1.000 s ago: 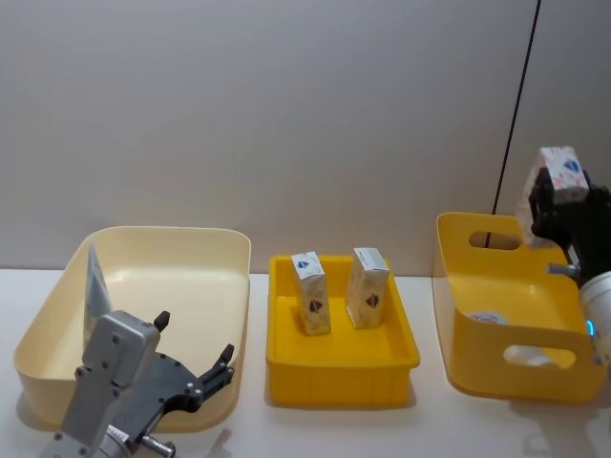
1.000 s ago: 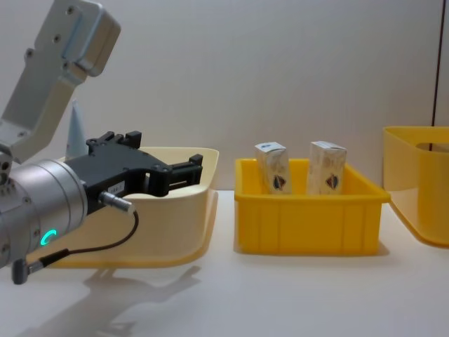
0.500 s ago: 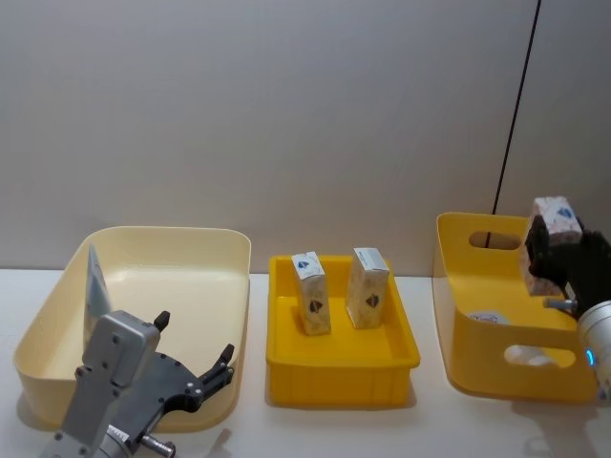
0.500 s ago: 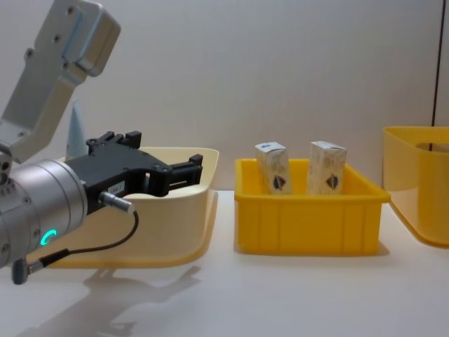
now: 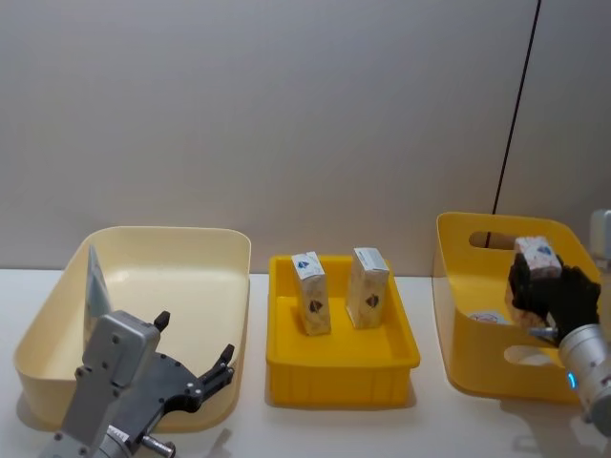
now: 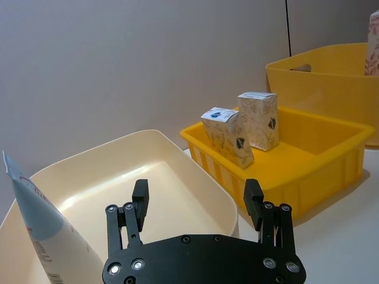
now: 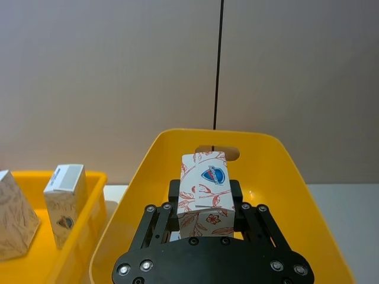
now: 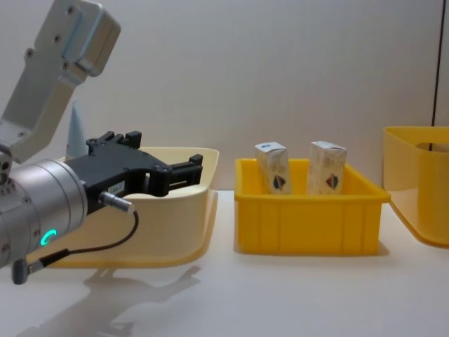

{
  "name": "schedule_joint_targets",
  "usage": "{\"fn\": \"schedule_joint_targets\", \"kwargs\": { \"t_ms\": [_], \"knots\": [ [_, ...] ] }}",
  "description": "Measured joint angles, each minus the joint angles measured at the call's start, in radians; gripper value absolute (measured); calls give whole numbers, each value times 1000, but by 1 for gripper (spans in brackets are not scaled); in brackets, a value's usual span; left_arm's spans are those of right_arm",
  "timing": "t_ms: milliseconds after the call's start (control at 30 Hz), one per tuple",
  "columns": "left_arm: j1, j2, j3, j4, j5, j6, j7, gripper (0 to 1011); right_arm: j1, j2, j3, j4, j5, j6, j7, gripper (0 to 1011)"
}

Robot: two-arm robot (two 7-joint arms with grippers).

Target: Bimanual collaborative sorting of washing and personal care products

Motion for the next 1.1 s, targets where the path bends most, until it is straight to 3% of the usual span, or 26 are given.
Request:
{"fn": "schedule_joint_targets", "kwargs": {
  "t_ms": [367,900,1100],
  "knots": [
    [0,0,0,0,0,0,0,1001,3,-12,-8,36,-17,15,-9,450],
    [0,0,0,0,0,0,0,1001,5,-19,-11,54,-26,21,-14,943],
    [0,0,0,0,0,0,0,1001,6,-19,-12,56,-28,21,-14,1001]
  ]
}}
